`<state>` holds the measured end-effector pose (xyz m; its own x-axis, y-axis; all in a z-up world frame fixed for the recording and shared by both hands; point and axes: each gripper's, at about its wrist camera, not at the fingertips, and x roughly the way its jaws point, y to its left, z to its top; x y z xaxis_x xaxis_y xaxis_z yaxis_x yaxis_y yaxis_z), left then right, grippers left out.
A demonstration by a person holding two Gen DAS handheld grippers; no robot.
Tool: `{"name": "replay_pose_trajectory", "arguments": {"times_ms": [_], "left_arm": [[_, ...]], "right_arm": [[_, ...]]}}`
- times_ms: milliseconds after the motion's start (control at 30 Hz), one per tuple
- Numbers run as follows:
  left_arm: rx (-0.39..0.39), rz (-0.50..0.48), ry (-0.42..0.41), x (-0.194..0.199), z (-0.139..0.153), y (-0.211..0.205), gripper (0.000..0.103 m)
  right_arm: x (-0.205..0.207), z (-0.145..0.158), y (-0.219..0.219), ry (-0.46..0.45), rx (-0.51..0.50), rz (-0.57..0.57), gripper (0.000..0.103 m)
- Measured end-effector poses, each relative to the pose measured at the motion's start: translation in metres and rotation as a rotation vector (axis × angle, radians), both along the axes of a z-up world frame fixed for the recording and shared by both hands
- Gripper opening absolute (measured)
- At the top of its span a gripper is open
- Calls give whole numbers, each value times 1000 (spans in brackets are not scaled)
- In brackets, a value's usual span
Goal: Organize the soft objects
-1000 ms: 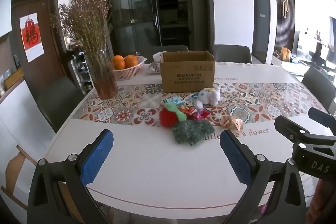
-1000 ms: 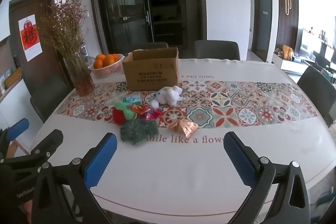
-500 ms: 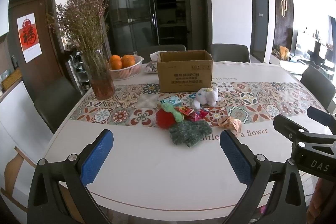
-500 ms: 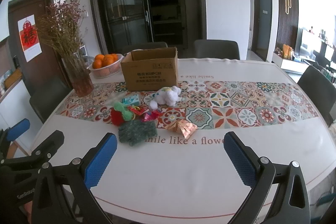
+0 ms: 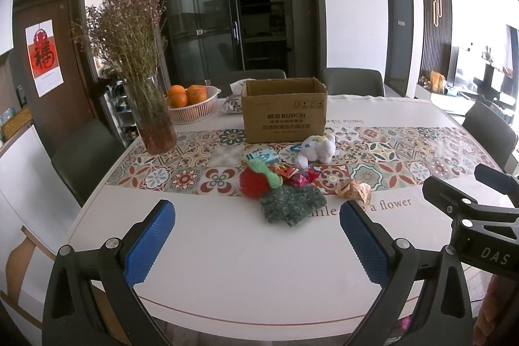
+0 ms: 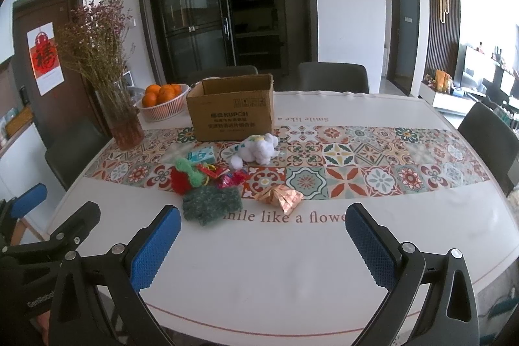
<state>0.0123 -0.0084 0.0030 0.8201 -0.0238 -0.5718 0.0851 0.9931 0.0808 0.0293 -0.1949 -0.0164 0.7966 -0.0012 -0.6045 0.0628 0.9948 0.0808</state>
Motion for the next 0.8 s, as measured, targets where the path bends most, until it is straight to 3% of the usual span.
{"name": "replay_pose_trajectory", "arguments": {"times_ms": [800], "left_arm": [[-4,0,-4,-2,0,1,103]], "right_arm": [[-3,3,1,-6,-7,4,103]]}}
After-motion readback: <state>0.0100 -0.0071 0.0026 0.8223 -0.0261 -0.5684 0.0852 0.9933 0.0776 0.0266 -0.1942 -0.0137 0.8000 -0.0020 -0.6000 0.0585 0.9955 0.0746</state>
